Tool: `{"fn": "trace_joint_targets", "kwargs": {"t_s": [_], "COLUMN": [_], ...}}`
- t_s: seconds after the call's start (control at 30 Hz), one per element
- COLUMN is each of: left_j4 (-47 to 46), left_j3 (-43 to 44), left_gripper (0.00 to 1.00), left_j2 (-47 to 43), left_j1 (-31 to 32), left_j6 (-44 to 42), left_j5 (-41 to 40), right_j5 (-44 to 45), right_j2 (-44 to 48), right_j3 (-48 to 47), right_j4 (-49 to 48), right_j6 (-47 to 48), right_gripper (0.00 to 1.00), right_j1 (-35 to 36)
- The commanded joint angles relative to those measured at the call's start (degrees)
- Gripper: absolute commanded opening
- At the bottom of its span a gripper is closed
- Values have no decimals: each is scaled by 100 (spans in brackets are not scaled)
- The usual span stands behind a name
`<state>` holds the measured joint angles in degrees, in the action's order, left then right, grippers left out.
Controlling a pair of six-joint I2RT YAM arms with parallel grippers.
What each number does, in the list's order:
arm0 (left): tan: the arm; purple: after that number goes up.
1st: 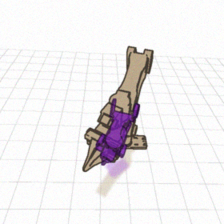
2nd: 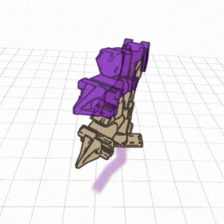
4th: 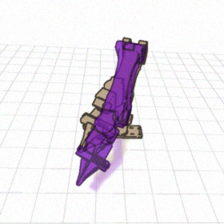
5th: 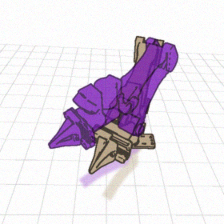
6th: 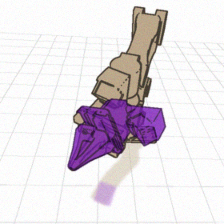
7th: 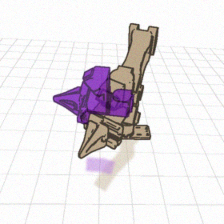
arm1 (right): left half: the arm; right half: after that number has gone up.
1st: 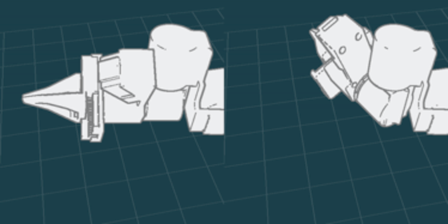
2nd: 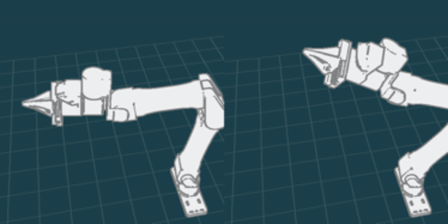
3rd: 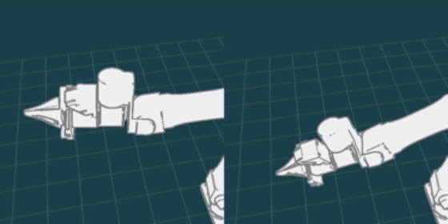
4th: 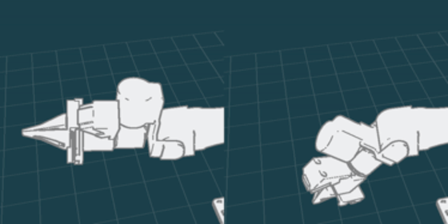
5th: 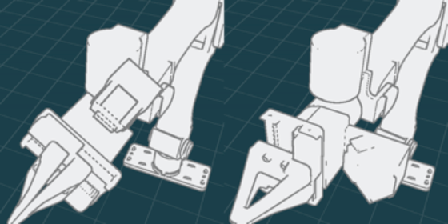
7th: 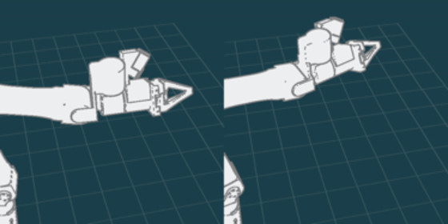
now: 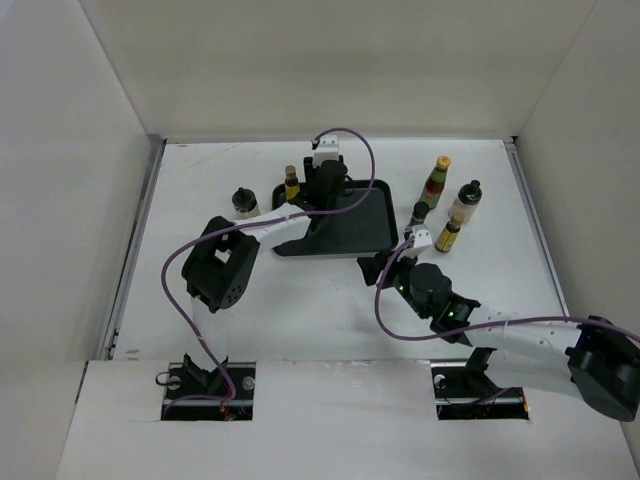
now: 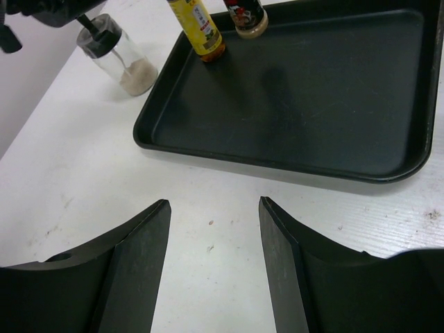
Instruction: Organize the condiment bottles
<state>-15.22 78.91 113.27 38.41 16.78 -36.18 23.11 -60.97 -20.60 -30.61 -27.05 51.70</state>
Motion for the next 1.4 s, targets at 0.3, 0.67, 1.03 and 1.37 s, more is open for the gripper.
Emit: {"fn": "trace_joint_targets", "kwargs": {"t_s": [0.3, 0.67, 1.03, 1.37], "left_j4": [-499, -578, -613, -947], "left_j3": [265, 203, 115, -332], "left_gripper": [28, 42, 65, 74], "left_j2": [353, 582, 406, -937], "left_j1": [-269, -286, -269, 65], "left_j6": [-60, -16, -34, -306], "left_j5": [41, -3, -47, -55], "right_j5": [-61, -44, -61, -61], "right_j2": [112, 147, 252, 77], "right_j3": [21, 47, 65, 3], "right_j4": [-296, -305, -287, -314], "right_j6": [-73, -73, -73, -73], "right_gripper": [61, 61, 61, 61], "right_j1": [-33, -33, -68, -51]}}
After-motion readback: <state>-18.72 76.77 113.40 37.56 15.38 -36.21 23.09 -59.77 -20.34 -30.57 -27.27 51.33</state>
